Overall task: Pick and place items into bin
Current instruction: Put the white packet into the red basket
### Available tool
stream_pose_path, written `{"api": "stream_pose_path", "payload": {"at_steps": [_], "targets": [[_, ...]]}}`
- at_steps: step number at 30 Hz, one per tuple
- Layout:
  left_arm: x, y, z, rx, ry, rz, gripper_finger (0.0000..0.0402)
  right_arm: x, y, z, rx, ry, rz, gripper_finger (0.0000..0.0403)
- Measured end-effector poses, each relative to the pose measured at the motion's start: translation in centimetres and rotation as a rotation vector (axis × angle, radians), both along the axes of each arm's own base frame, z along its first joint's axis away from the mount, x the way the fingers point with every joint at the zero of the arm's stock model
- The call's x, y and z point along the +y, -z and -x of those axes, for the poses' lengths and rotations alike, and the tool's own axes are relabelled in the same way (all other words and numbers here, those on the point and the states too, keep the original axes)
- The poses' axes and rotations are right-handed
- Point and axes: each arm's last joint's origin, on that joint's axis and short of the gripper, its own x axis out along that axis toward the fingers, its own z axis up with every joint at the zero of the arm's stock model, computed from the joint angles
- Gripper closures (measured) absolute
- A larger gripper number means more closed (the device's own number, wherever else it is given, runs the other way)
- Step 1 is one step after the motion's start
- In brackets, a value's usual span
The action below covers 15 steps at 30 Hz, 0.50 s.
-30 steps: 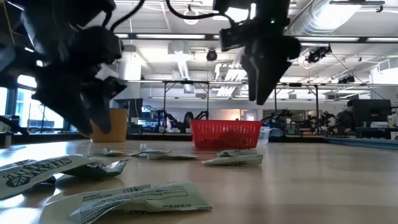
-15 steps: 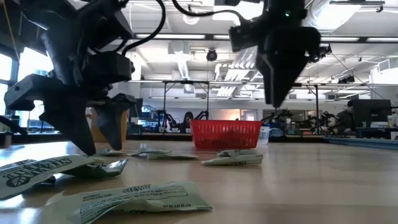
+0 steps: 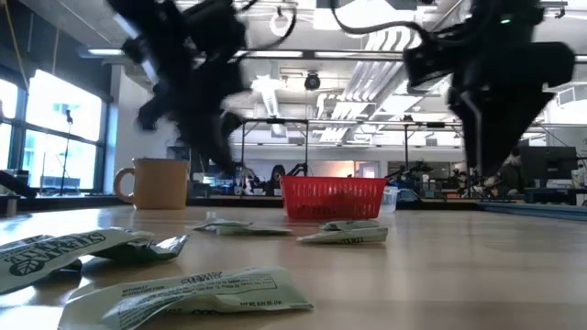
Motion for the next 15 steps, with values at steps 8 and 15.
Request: {"api": "stream_pose_path", "payload": {"at_steps": [8, 15], "targets": [[4.2, -5.1, -5.7, -0.195, 0.022, -0.088, 0.0380, 0.2, 0.4, 2.2, -0.101, 0.130, -0.019, 0.0018], [6.7, -3.4, -8.5, -0.055, -0.093, -0.046, 0.0230, 0.7, 0.1, 0.0, -0.274, -0.107, -0.035, 0.0018]]}}
